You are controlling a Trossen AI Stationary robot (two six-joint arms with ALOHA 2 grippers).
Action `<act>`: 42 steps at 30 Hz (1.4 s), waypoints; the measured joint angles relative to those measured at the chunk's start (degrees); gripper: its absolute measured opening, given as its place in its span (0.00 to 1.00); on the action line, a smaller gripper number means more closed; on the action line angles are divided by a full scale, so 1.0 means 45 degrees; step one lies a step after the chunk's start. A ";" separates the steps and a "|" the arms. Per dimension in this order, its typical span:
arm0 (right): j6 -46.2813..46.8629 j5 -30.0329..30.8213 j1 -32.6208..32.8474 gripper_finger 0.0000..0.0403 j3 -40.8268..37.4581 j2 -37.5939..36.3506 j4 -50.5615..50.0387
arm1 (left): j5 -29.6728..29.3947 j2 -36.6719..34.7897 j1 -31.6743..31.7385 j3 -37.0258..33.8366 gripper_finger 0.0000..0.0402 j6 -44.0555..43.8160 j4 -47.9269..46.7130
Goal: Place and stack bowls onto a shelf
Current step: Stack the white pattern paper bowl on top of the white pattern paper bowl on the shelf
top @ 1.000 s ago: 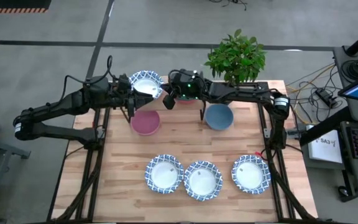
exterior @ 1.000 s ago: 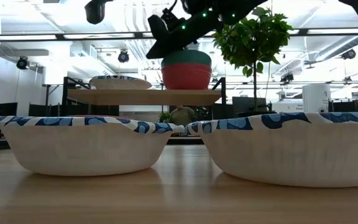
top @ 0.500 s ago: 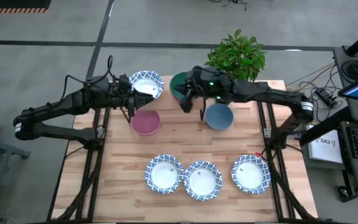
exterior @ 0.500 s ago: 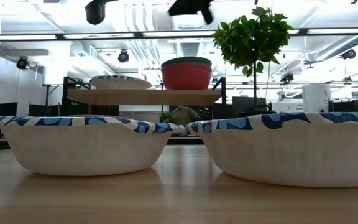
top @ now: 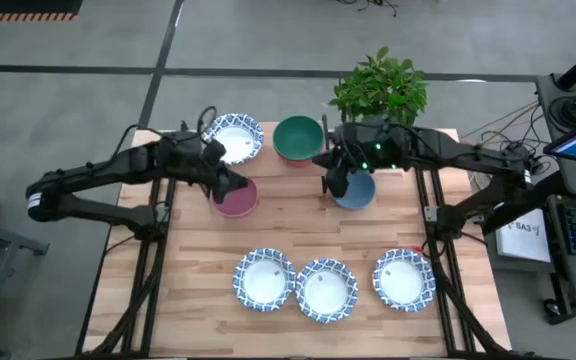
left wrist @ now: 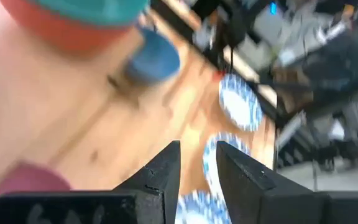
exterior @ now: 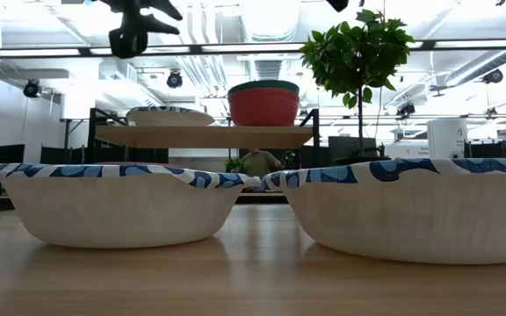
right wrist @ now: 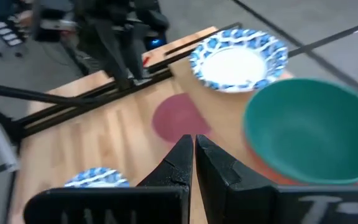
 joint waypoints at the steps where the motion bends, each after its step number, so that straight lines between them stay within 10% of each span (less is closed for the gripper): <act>1: 0.0174 -0.0003 0.0225 0.02 -0.0068 -0.0022 -0.0024 | 0.0214 0.0107 -0.0146 0.0000 0.21 0.0000 -0.0186; 22: 0.6472 0.2557 0.4785 0.02 -0.1402 0.0171 -0.1188 | 0.0795 0.1894 -0.5519 0.0000 0.21 -0.4046 -0.2473; 42: 0.7407 0.5374 0.9096 0.02 -0.3417 0.0168 -0.1157 | -0.1312 0.4553 -0.8643 0.0000 0.35 -1.1701 -0.2841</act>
